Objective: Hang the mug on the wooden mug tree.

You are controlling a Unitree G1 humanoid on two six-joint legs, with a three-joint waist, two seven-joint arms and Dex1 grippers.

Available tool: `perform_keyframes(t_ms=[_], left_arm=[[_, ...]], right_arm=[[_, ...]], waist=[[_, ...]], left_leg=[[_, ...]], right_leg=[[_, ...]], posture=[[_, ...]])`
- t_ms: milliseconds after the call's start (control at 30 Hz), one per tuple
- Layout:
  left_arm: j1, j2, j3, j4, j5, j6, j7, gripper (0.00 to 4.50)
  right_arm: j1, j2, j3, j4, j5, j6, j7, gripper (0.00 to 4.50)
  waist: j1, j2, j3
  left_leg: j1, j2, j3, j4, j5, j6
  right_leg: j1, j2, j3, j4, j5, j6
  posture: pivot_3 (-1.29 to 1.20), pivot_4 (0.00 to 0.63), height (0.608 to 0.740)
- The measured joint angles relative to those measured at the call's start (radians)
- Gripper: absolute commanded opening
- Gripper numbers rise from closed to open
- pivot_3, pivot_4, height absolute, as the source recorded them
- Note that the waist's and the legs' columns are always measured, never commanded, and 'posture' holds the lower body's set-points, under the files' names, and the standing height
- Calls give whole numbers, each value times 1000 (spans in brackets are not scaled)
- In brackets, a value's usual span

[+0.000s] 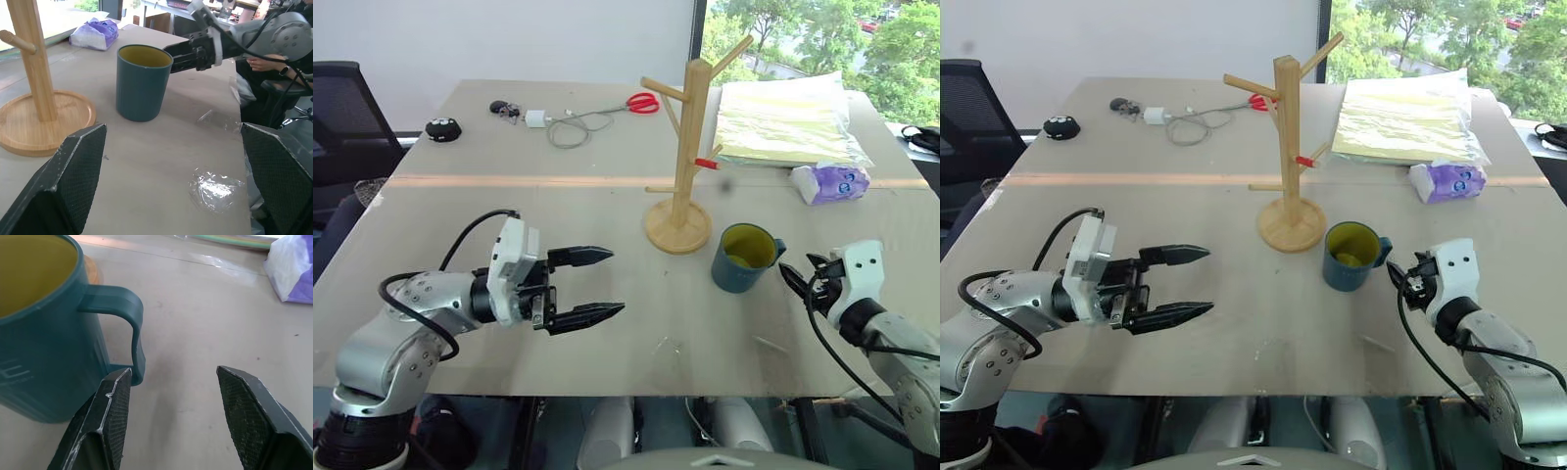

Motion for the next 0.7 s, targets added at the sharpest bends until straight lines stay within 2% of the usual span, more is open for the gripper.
perform_keyframes(t_ms=[533, 567, 600, 667, 700], left_arm=[[27, 10, 30, -26, -30, 13, 24, 4500], [26, 15, 30, -26, -34, 17, 27, 4500], [25, 17, 31, -26, -37, 18, 33, 4500], [24, 19, 32, -26, -44, 20, 39, 4500], [24, 21, 33, -27, -46, 24, 42, 4500]], right_arm=[[-70, 95, 80, 208, -69, -193, 28, 2759], [-75, 105, 81, 227, -70, -209, 32, 2217], [-78, 113, 82, 241, -70, -221, 36, 1915], [-83, 118, 86, 257, -70, -239, 45, 962], [-87, 120, 90, 268, -72, -252, 48, 327]], waist=[[0, 0, 0], [0, 0, 0], [0, 0, 0], [0, 0, 0], [-1, 0, 0]], left_leg=[[0, 0, 0, 0, 1, -2], [0, 0, 0, 0, 1, -2], [0, 0, 0, 0, 1, -2], [0, 0, 0, 0, 1, -2], [0, 0, 0, 0, 1, -2]], right_leg=[[0, 0, 0, 0, 0, 0], [0, 0, 0, 0, 0, 0], [0, 0, 0, 0, 0, 0], [0, 0, 0, 0, 0, 0], [0, 0, 0, 0, 0, 0]], posture=[[0, 150, 740], [0, 150, 740], [0, 150, 740], [0, 150, 740], [0, 150, 740]])
